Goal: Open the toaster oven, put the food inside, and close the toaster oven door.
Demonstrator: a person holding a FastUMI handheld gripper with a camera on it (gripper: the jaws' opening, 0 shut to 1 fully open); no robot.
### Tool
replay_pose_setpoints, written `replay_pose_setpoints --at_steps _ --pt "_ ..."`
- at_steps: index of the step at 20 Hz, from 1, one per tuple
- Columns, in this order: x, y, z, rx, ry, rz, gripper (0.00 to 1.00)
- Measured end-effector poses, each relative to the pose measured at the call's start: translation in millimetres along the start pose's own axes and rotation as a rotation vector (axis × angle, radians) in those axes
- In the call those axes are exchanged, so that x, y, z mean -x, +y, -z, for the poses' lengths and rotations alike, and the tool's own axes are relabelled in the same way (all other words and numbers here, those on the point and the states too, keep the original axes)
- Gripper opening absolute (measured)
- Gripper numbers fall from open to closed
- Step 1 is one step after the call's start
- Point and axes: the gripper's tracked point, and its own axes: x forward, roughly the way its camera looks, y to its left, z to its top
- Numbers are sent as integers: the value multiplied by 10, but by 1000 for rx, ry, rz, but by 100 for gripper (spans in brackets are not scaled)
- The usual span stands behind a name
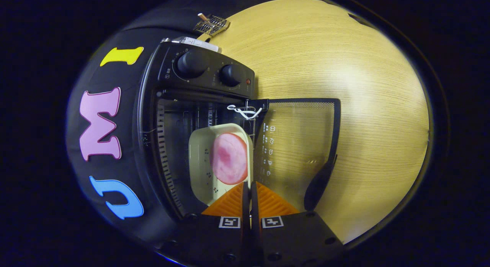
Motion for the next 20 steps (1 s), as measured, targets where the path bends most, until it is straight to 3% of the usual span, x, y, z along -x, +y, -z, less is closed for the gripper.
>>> replay_pose_setpoints --at_steps 4,9,13,14,15,16,17,18,20 --pt "-150 115 152 -51 35 16 8" --pt "-173 217 276 -82 82 -34 15" --pt "-15 202 344 -37 134 -64 43" --pt "48 192 356 -8 155 -76 57" --pt "114 154 365 37 176 -81 64" --pt "181 115 336 96 173 -92 83" --pt "273 81 269 152 160 -104 93" --pt "342 90 231 203 159 -131 99" --pt "509 75 172 314 177 -182 99"
